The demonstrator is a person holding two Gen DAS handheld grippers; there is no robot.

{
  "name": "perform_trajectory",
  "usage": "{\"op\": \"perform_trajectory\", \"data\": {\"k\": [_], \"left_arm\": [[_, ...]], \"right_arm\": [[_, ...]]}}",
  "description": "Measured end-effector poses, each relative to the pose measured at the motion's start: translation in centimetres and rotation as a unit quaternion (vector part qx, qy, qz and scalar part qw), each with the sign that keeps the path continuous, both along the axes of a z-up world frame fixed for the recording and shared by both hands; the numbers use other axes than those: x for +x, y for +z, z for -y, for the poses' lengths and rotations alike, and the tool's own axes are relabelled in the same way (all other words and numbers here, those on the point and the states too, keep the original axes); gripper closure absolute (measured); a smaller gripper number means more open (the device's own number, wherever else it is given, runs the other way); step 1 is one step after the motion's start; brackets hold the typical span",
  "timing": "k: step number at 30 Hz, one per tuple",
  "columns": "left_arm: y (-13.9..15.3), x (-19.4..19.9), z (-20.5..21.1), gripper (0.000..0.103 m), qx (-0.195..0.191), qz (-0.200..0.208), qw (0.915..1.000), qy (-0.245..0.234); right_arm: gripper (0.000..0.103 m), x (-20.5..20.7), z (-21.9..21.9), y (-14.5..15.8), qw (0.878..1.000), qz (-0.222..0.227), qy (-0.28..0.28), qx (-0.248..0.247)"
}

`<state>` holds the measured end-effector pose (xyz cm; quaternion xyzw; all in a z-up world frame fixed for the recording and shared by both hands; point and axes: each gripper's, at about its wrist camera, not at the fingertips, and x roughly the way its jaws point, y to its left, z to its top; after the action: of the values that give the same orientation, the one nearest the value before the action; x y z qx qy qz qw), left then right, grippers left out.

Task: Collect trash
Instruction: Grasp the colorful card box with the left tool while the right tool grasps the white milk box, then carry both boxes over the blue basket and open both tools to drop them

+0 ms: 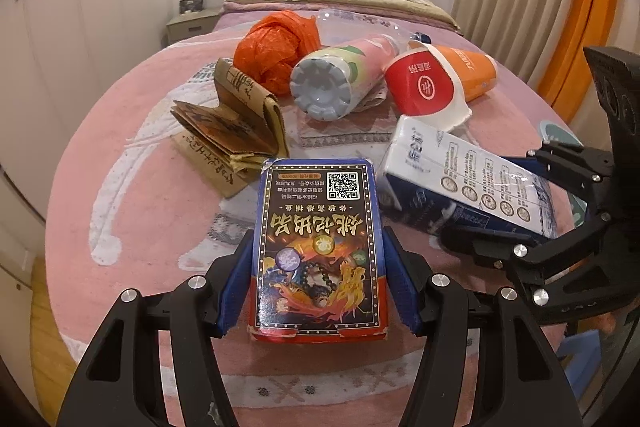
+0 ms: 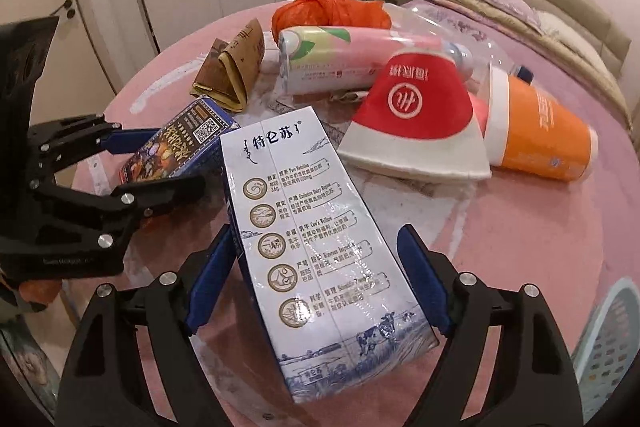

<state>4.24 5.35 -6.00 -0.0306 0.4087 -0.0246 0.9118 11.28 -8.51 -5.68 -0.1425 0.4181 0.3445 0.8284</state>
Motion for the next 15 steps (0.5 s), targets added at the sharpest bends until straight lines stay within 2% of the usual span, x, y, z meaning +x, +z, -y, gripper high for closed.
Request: {"op": "perform_trajectory", "data": {"k": [3, 15], "left_arm": [[0.3, -0.2, 0.4, 0.044, 0.005, 0.007, 1.0000, -0.002], [1.8, -1.5, 3.2, 0.044, 0.024, 0.034, 0.9988, -0.025]], "right_arm": [[0.046, -0.4, 1.1, 0.0, 1.000, -0.010, -0.018, 0.019], [0.047, -3.8, 5.6, 2.1, 0.992, 0.031, -0.111, 0.044]]}}
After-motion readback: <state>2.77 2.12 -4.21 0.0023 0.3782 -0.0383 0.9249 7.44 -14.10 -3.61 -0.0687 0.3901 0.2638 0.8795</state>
